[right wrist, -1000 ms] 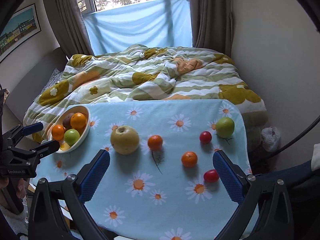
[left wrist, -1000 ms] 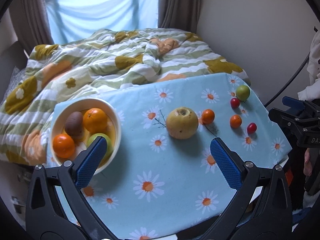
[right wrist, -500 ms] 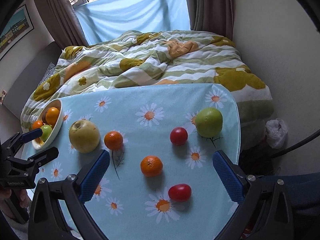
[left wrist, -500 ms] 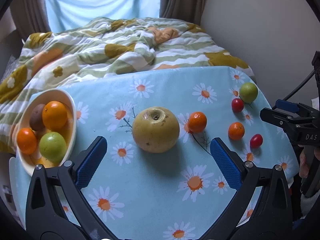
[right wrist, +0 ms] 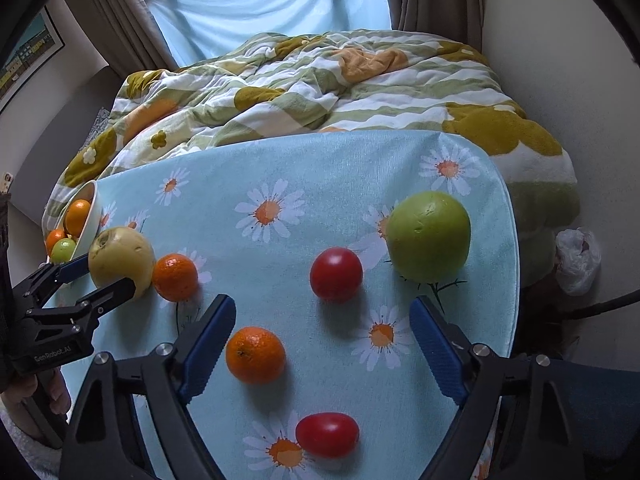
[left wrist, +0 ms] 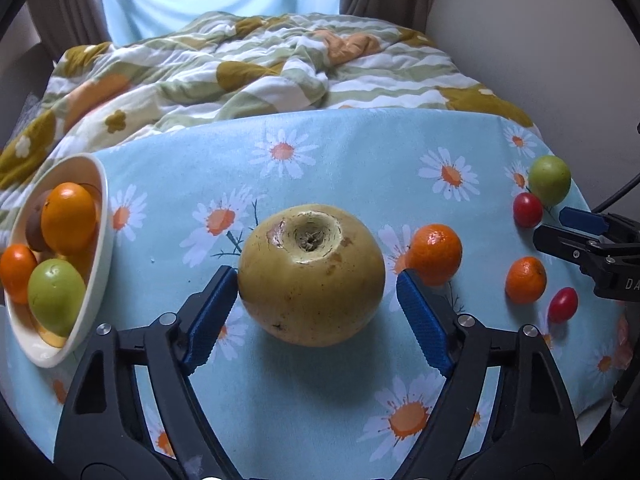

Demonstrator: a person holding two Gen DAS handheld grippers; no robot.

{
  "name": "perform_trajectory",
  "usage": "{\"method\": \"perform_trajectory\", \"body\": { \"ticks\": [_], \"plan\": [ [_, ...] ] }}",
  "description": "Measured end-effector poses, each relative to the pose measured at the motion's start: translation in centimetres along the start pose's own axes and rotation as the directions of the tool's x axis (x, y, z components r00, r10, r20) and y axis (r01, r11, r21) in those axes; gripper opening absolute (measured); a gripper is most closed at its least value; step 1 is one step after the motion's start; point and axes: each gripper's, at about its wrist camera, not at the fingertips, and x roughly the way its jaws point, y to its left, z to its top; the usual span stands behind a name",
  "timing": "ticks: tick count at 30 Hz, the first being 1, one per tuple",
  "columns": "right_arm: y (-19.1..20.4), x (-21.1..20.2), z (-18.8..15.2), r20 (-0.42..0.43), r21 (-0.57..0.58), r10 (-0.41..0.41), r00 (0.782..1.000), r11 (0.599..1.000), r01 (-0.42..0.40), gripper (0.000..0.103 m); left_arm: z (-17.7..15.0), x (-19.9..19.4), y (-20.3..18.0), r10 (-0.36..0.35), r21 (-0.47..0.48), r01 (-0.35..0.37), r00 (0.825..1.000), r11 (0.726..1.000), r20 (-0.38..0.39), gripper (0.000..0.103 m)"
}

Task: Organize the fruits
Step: 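Reach the left tool to the yellow apple while the right tool reaches a red tomato, then grasp and lift the yellow apple with the left tool while the right tool grasps the red tomato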

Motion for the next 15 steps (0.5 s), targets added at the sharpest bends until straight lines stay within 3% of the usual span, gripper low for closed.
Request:
{"method": "perform_trajectory", "body": {
  "ticks": [3, 15],
  "plan": [
    [-0.1, 0.6, 0.1, -0.012, -0.011, 0.002, 1.000, 1.000, -0.002, 0.080, 0.0, 0.3, 0.1, 0.017, -0.002, -0.017, 1.000, 1.000, 0.004, 0.083],
    [0.1, 2.2, 0.6, -0.025, -0.035, -0.007, 1.000, 0.999, 0.006, 0.056, -1.2, -0.4, 0.3, 0.028, 0.002, -0.028, 1.000, 1.000, 0.004, 0.082]
  ]
}}
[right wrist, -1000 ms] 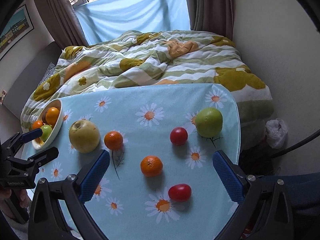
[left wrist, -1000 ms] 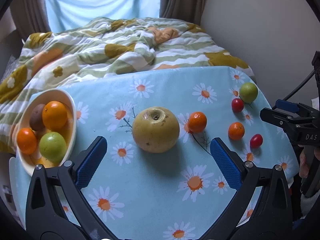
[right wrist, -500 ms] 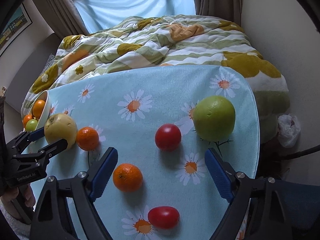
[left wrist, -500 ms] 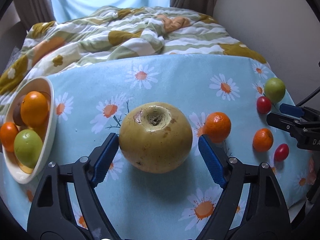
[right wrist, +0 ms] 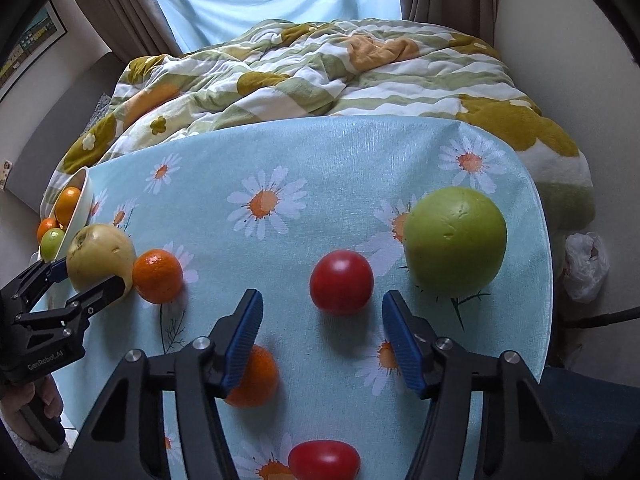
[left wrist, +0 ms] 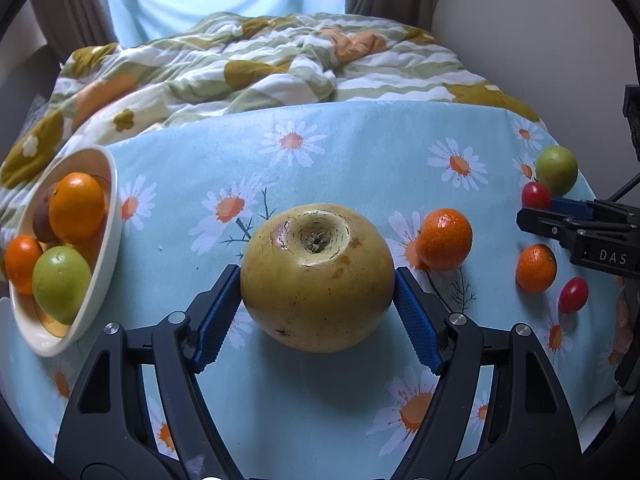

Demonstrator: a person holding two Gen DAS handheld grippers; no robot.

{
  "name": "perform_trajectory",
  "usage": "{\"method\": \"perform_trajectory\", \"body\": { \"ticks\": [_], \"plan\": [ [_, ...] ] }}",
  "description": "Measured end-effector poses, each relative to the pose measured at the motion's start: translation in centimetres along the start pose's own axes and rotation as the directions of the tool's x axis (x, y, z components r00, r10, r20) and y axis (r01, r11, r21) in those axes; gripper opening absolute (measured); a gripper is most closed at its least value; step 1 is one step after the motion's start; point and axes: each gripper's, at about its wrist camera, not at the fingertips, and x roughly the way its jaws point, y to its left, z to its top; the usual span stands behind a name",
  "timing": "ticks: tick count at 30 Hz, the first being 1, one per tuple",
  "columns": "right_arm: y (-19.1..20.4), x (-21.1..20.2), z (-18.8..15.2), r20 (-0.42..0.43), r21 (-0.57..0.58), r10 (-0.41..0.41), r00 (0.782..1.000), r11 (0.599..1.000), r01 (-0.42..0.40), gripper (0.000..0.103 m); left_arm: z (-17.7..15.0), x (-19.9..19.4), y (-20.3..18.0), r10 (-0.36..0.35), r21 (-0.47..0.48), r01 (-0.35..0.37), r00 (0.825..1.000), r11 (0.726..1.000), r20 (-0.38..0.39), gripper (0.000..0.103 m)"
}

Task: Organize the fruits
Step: 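Grasp and lift the yellow apple with the left tool while the right tool grasps the red tomato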

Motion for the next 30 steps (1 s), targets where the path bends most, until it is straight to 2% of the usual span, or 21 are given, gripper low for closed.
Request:
{"method": "perform_trajectory", "body": {
  "ticks": [2, 8, 10, 13, 30],
  "plan": [
    [0.1, 0.1, 0.1, 0.007, -0.005, -0.015, 1.000, 1.000, 0.015, 0.050, -0.4, -0.2, 0.1, -0.001, -0.005, 0.001, 1.000, 1.000, -0.002, 0.082],
    [0.3, 0.3, 0.4, 0.022, -0.018, -0.055, 0.998, 0.998, 0.056, 0.042, -1.2, -0.7, 0.4, 0.002, -0.016, -0.002, 1.000, 1.000, -0.003, 0.082],
    [0.2, 0.3, 0.5, 0.024, -0.020, -0.065, 0.998, 0.998, 0.065, 0.034, -1.3, -0.8, 0.4, 0.002, -0.014, -0.002, 1.000, 1.000, -0.003, 0.082],
    [0.1, 0.3, 0.6, 0.027, -0.014, -0.064, 0.998, 0.998, 0.065, 0.028, -1.4, -0.8, 0.4, 0.002, -0.014, -0.002, 1.000, 1.000, -0.003, 0.082],
    [3.0, -3.2, 1.0, 0.079, -0.063, -0.031, 0.996, 0.997, 0.036, 0.028, -2.4, -6.3, 2.1, -0.003, -0.070, 0.007, 0.998, 0.998, 0.064, 0.082]
  ]
}}
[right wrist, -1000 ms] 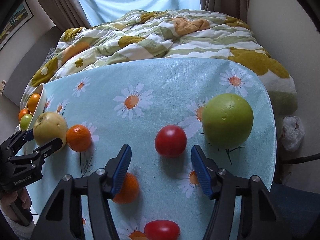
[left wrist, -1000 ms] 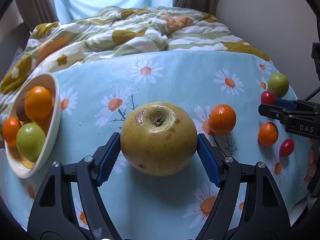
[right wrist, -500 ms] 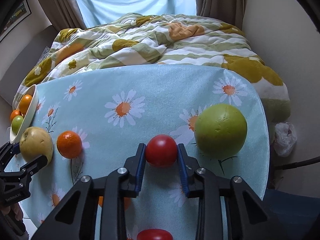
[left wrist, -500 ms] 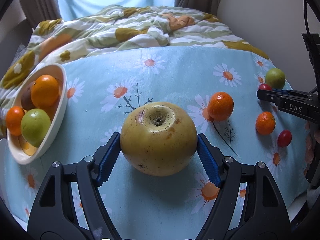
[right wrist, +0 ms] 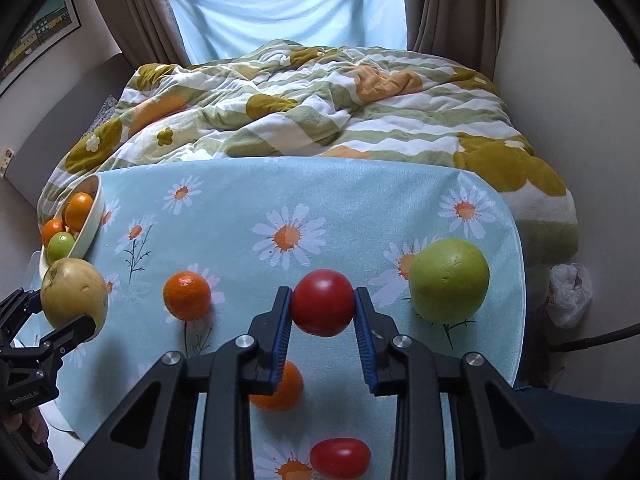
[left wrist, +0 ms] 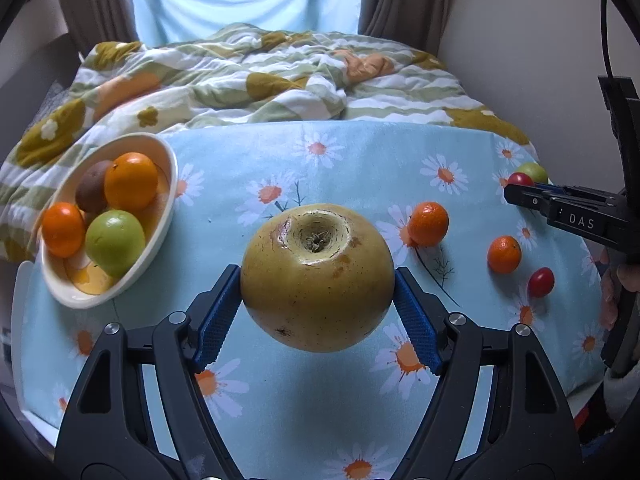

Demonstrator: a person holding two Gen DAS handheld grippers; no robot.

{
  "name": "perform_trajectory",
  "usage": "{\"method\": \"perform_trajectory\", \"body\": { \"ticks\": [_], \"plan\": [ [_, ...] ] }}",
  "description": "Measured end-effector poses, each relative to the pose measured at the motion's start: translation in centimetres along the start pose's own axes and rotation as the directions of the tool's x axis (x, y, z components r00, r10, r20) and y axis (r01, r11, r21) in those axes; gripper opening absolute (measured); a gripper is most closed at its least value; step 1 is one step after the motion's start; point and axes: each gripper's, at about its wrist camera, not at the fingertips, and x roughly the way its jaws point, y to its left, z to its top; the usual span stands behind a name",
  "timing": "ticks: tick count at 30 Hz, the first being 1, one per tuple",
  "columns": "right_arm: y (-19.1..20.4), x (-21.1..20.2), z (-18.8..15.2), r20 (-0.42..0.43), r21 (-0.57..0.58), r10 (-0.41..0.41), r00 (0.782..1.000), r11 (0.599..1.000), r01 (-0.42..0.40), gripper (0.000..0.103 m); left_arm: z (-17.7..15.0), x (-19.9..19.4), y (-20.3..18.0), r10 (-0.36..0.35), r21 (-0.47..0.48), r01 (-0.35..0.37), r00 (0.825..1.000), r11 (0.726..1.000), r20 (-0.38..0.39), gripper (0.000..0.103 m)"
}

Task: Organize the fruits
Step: 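Grasp and lift the yellow apple with the left tool while the right tool grasps the red tomato, then carry the yellow apple into the white bowl and open the left tool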

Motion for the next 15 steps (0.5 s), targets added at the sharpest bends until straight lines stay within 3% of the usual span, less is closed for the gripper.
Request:
{"method": "perform_trajectory", "body": {
  "ticks": [15],
  "plan": [
    [8.1, -3.1, 1.2, 0.034, -0.073, 0.067, 0.997, 0.995, -0.065, 0.028, 0.3, -6.5, 7.2, 0.040, -0.051, -0.036, 0.997, 0.998, 0.068, 0.082]
  ]
}}
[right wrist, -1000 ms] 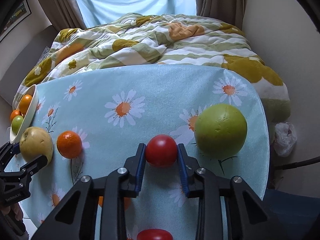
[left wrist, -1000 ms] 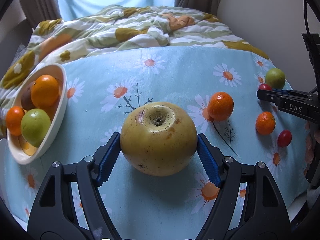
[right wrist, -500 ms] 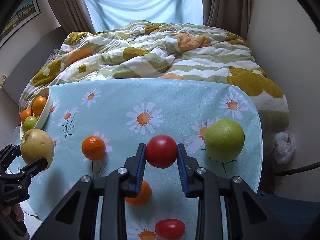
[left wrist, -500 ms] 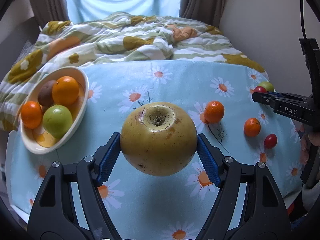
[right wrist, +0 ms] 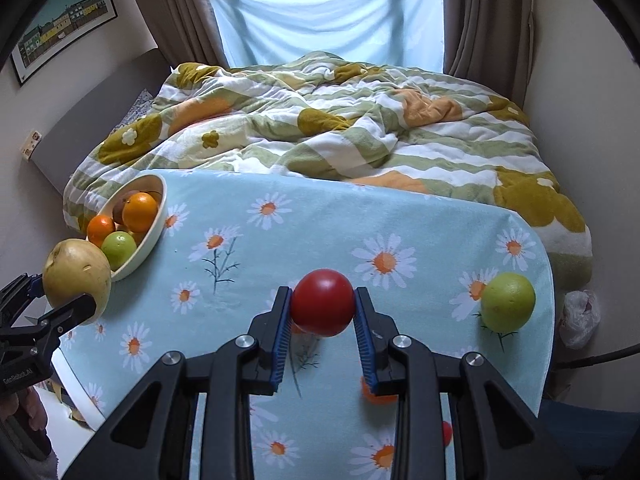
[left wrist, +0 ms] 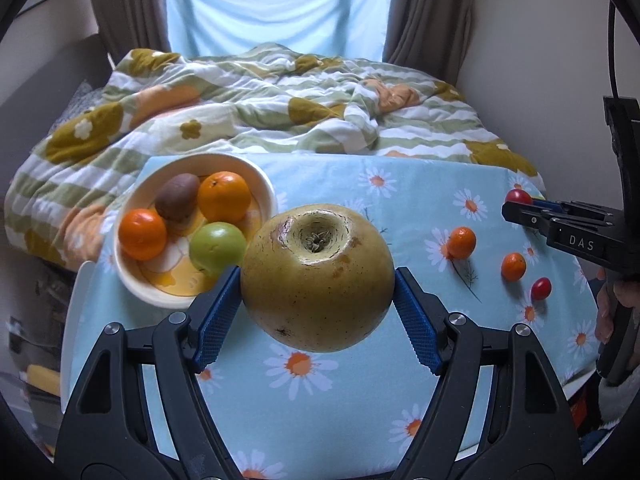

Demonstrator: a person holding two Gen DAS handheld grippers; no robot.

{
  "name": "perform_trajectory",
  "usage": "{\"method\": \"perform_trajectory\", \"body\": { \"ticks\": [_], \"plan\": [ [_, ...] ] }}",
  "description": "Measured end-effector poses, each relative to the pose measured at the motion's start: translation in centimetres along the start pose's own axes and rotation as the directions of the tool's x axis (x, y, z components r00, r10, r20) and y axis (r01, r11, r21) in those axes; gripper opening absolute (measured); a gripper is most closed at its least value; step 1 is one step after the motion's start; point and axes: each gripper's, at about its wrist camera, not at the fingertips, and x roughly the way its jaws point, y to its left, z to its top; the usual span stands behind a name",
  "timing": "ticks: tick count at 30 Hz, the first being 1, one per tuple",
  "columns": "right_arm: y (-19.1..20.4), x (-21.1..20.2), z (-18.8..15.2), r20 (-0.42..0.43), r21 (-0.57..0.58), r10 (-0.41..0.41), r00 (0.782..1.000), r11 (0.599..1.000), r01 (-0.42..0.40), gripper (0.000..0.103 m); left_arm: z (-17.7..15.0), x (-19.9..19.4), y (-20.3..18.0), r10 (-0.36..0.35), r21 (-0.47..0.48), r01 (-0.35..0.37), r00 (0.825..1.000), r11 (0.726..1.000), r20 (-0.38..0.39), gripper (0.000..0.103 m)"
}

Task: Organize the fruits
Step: 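Carry the yellow apple into the white bowl and open the left tool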

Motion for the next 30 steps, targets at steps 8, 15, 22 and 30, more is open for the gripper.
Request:
{"method": "perform_trajectory", "body": {
  "ticks": [8, 15, 22, 30],
  "plan": [
    [6.2, 0.3, 1.6, 0.013, -0.029, 0.036, 0.999, 0.999, -0.036, 0.028, 0.9, -1.3, 5.7, 0.014, 0.002, -0.014, 1.000, 1.000, 0.011, 0.082],
    [11.2, 1.7, 2.7, 0.015, -0.031, 0.057, 0.998, 0.998, -0.056, 0.028, 1.7, -0.9, 10.3, 0.006, 0.029, -0.006, 1.000, 1.000, 0.003, 0.082],
    [15.3, 3.7, 3.4, 0.010, -0.010, 0.054, 0.998, 0.998, -0.054, 0.028, 2.1, 1.3, 13.8, -0.024, 0.072, 0.025, 0.999, 0.997, -0.024, 0.082],
    [17.7, 6.0, 3.5, 0.003, 0.035, 0.034, 0.999, 0.999, -0.034, 0.028, 2.0, 4.2, 15.6, -0.053, 0.185, 0.060, 0.998, 0.981, -0.043, 0.082]
  ]
}}
